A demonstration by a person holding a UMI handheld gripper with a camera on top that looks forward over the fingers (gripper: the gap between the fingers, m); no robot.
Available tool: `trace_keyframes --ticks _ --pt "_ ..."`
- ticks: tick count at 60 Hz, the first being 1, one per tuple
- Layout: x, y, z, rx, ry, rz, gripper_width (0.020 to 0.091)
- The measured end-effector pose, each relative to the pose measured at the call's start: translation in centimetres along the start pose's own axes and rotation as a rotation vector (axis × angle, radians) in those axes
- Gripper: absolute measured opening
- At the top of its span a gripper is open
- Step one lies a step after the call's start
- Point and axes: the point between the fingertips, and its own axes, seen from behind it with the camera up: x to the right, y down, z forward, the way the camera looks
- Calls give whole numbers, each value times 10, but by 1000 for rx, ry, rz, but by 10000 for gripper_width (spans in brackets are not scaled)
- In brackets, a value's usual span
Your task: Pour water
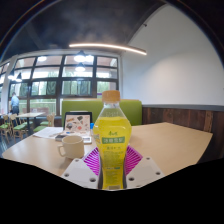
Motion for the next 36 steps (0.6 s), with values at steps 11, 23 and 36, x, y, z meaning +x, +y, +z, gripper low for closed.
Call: trace_keyframes --ticks 11,23,36 --pt "21 -21 7 -42 82 -152 264" --pt "44 -78 42 -53 244 -921 263" --pt "12 -100 83 -61 255 -1760 263"
